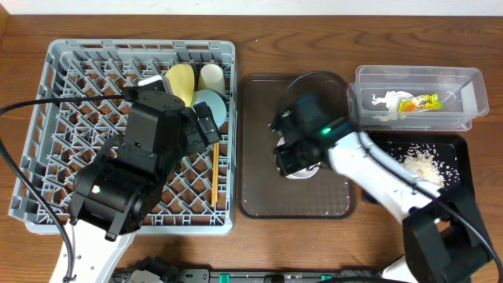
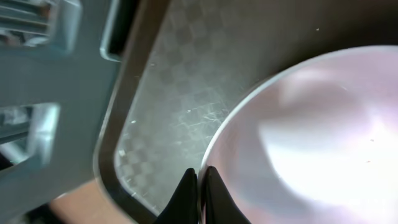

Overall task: Sort waste into correct bins and load items into the dishwasher rack
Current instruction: 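Carry the empty paper bowl left toward the dish rack, then set the white paper bowl on the brown tray and withdraw the right gripper, then move the left gripper from the rack over the paper bowl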

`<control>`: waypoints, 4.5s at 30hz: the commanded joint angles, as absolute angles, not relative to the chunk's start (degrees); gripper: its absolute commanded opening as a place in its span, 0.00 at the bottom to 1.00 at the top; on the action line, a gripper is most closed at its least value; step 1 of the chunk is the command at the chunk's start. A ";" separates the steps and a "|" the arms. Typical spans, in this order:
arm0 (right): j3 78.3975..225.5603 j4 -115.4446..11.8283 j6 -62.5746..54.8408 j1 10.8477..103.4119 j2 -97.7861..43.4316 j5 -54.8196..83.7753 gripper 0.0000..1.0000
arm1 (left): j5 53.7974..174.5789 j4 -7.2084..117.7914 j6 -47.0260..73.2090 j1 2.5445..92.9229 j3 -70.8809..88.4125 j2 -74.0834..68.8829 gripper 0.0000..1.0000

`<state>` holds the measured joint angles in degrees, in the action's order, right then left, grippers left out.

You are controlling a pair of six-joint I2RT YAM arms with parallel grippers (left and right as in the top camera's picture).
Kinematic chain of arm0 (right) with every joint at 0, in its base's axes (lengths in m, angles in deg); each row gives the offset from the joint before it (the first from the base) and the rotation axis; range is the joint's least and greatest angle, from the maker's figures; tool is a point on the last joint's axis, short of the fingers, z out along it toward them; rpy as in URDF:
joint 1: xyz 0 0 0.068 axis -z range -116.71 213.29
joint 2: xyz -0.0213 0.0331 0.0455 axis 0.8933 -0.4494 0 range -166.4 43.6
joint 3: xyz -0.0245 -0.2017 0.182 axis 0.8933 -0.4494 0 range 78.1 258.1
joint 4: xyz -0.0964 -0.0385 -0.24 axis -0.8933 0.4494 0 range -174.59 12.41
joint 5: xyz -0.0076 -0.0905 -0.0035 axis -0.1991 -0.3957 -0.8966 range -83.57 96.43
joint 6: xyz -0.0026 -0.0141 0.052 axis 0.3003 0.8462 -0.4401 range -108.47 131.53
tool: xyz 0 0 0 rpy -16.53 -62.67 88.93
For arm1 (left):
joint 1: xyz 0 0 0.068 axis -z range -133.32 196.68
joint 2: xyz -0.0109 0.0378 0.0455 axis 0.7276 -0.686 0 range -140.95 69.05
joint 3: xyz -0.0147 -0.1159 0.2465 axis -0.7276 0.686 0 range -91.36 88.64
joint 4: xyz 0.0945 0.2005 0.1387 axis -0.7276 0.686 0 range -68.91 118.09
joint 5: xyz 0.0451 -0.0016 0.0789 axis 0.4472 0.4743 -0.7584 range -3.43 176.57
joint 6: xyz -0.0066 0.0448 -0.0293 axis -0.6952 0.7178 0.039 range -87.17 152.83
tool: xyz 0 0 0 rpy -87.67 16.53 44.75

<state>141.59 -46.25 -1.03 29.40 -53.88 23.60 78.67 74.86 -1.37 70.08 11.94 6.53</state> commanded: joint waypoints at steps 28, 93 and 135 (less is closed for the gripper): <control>149.78 -37.59 -2.99 46.71 -33.66 -21.71 0.94 | 77.97 75.04 -0.38 69.84 11.17 6.57 1.00; 149.65 -27.78 -2.99 70.98 -30.79 -28.44 0.99 | 95.94 63.72 -0.14 97.29 14.60 -30.96 0.35; 149.65 -27.78 -2.99 70.98 -30.79 -28.44 0.99 | 79.04 52.07 10.06 103.68 14.62 -40.73 0.30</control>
<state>149.41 -27.84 -2.93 70.34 -31.52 -27.04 80.16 51.76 9.17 103.44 14.34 -40.47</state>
